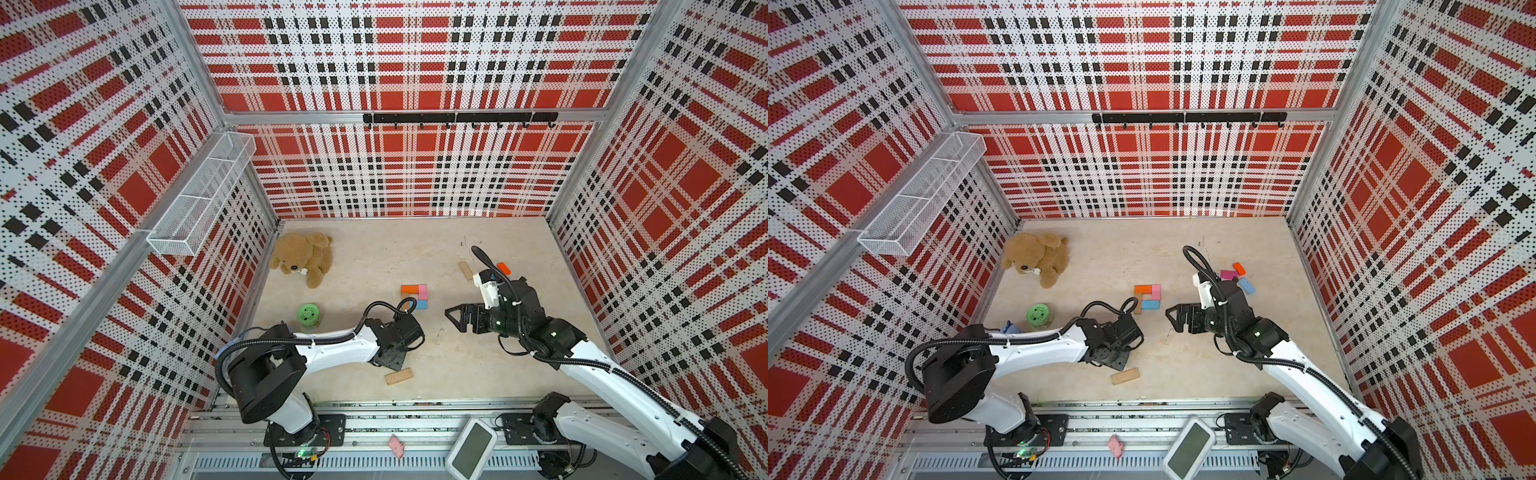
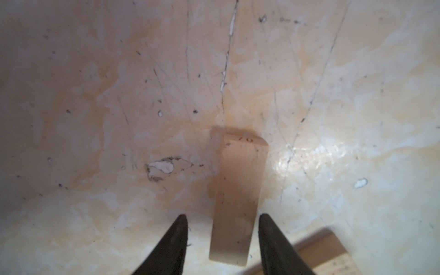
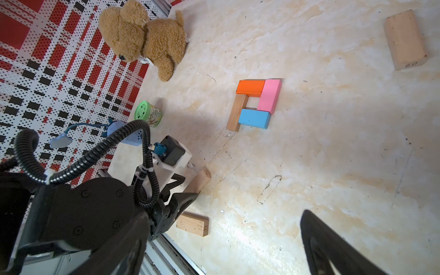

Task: Assemble the letter p with building blocks
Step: Pick up the building block from the center of the board.

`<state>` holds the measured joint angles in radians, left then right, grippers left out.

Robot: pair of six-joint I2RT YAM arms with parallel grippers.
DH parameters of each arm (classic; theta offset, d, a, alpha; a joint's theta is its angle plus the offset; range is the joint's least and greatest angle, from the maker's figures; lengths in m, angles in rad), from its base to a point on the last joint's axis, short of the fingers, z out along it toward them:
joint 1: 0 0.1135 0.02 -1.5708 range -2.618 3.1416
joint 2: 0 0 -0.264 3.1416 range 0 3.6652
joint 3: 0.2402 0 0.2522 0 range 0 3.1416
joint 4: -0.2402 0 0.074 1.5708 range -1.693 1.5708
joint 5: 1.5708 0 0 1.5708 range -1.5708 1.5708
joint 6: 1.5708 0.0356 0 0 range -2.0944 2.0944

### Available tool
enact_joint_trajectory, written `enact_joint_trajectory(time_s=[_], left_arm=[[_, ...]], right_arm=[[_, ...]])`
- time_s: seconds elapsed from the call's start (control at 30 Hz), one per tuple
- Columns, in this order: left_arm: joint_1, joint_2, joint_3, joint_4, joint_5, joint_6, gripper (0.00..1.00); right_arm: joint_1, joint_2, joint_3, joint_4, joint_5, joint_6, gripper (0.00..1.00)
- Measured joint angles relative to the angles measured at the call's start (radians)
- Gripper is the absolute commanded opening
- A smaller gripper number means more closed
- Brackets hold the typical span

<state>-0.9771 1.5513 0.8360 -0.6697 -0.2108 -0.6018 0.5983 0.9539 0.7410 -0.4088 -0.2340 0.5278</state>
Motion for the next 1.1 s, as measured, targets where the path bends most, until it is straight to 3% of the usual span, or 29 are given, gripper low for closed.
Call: enact_joint_trajectory(time_s=[0.67, 1.1], left_arm=[[-0.007, 0.029, 0.0, 0.031, 0.041, -0.009, 0.2], [-0.034, 0.074, 0.125, 0.037, 0.054, -0.089, 0.15]], right_arm=[[0.021, 0.008, 0.0, 0.001, 0.011, -0.008, 1.0], [0.042, 0.023, 0.0, 0.0, 0.02, -0.013, 1.0]])
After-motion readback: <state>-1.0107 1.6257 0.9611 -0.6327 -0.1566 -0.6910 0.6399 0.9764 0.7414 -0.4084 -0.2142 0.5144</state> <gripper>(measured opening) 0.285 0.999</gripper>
